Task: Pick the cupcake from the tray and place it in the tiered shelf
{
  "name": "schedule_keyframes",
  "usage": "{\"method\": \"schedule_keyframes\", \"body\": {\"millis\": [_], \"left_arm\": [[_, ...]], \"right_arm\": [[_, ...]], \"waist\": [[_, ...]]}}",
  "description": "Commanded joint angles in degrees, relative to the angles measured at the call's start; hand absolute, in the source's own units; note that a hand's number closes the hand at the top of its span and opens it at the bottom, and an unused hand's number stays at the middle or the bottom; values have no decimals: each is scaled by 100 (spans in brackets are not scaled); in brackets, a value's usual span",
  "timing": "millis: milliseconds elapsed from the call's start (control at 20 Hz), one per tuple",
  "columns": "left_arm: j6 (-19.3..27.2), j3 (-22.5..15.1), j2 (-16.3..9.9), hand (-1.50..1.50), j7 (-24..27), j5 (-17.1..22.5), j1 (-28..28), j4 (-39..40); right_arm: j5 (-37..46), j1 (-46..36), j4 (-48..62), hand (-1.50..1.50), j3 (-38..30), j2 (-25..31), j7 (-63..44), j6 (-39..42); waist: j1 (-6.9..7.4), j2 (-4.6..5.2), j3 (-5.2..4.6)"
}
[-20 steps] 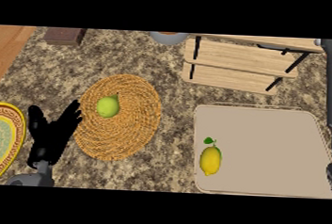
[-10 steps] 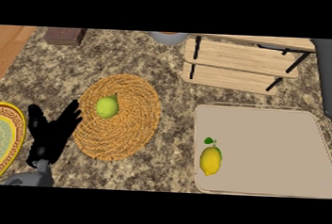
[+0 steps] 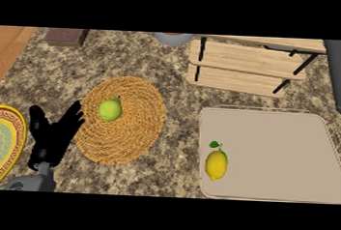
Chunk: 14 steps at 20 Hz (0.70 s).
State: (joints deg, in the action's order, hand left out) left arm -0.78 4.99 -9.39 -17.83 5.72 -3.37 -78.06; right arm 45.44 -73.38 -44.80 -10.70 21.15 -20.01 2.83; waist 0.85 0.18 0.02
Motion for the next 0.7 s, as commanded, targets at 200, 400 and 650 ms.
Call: {"method": "schedule_keyframes", "body": {"millis": [200,400,650], "left_arm": [[-75,20,-39,0,-29,16,132,-167],[71,-50,57,0,-255,-29,-7,-289],[-60,98,-11,0,74,25,-27,34]], "right_arm": [[-132,-140,196,150,-256,-13,-207,-233],[-465,-76,172,-150,-722,-105,-214,-865],[-1002,-218,71,-150,-1130,-377,-192,-1165]], "waist": [[-9,-9,-3],[-11,-10,2],[1,4,-3]]}}
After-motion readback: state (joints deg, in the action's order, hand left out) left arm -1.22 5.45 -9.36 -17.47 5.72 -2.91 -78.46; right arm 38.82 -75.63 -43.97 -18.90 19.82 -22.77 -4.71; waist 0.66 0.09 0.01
